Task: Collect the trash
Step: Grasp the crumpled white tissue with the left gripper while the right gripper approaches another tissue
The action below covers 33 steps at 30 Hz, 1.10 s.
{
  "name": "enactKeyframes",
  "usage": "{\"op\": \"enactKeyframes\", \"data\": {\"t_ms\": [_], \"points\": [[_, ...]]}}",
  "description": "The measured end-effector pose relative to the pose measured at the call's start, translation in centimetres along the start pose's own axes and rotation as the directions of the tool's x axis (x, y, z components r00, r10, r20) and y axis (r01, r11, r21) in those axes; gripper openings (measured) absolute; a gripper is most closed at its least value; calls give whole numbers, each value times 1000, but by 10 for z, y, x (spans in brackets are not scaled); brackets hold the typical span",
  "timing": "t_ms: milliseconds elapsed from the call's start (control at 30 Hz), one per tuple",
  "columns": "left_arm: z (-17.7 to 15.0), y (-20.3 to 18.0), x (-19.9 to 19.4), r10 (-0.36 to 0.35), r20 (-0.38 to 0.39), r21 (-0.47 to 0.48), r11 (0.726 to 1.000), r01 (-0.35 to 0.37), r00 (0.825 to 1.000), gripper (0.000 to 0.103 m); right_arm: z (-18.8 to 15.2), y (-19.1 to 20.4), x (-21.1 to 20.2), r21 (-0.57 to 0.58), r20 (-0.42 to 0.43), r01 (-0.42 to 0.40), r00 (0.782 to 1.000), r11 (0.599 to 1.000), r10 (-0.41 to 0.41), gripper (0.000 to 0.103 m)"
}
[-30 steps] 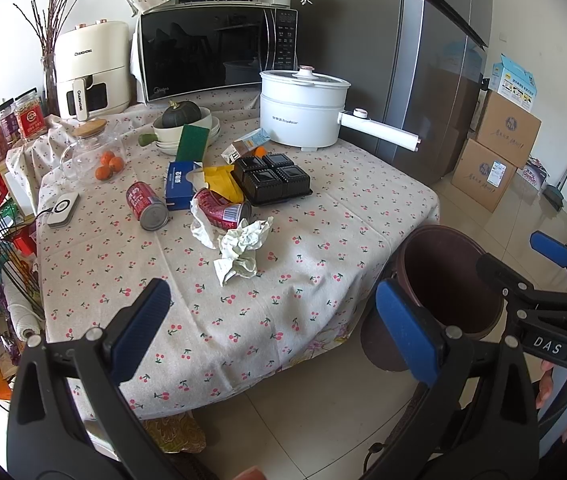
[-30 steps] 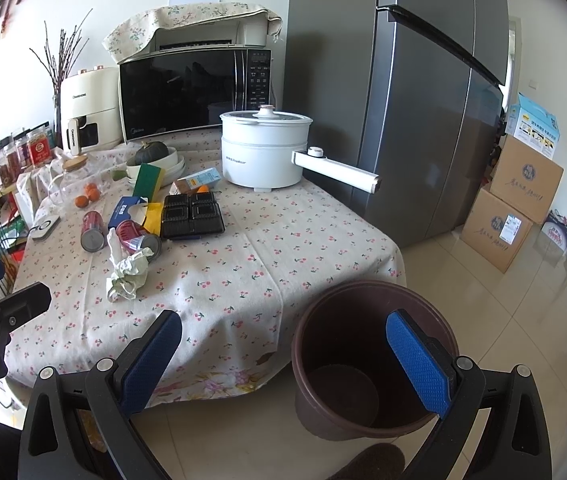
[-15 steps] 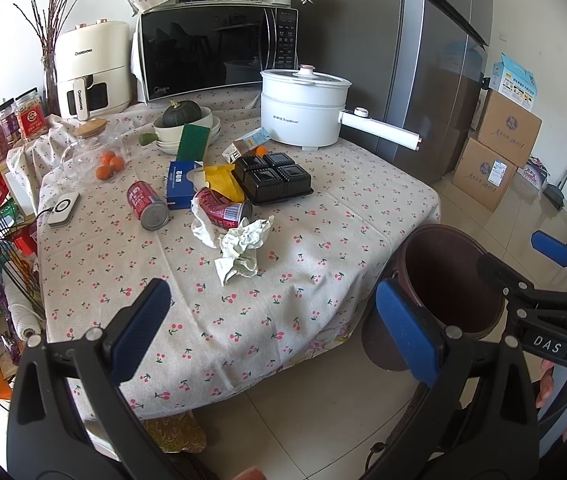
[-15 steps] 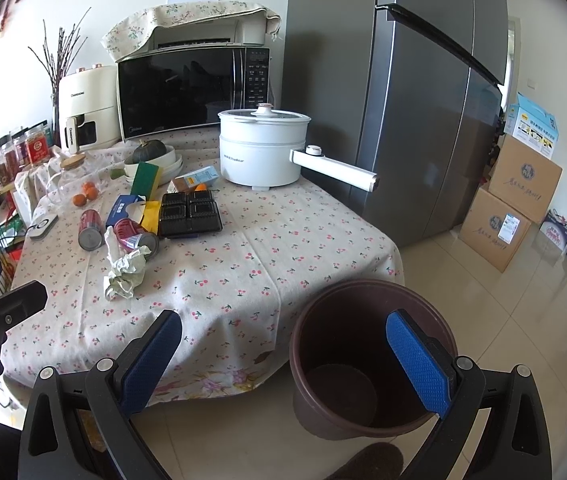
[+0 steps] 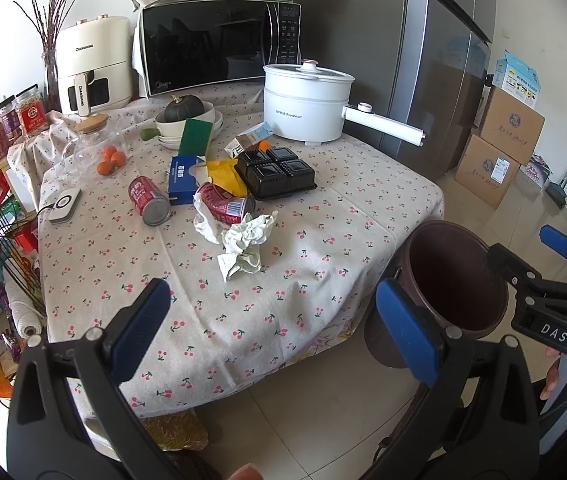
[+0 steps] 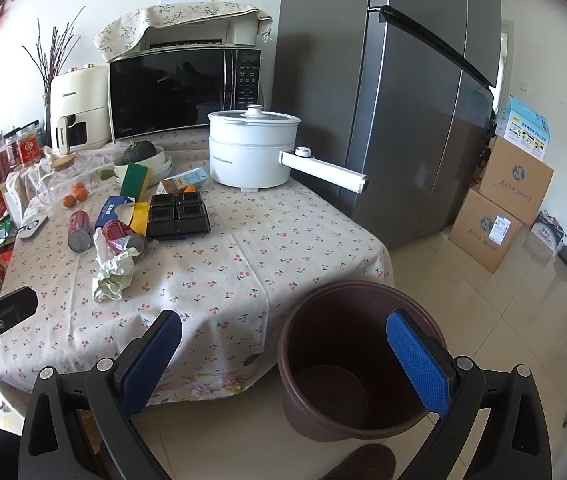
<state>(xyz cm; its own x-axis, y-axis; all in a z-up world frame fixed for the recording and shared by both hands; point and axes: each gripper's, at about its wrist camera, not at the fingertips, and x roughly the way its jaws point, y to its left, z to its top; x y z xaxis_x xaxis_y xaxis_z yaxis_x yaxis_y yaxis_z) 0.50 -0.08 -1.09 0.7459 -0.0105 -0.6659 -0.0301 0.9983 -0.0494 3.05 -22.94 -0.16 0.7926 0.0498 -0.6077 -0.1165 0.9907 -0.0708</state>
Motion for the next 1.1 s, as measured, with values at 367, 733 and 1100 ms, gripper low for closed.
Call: {"op": "enactKeyframes", "data": {"t_ms": [367,733,1100], "points": [[19,39,51,-6,-228,-52,999,-6,974,102,54,-13,22,92,-95,-109,988,990,118,103],[35,47,154,-85,-371,-148,988,31,925,102,68,5,119,78,-305,-186,931,980,201,103],[29,62,212,-199,-459,-291,955,65,866,51,60,-23,157,100,-385,-108,912,989,138,103]]}}
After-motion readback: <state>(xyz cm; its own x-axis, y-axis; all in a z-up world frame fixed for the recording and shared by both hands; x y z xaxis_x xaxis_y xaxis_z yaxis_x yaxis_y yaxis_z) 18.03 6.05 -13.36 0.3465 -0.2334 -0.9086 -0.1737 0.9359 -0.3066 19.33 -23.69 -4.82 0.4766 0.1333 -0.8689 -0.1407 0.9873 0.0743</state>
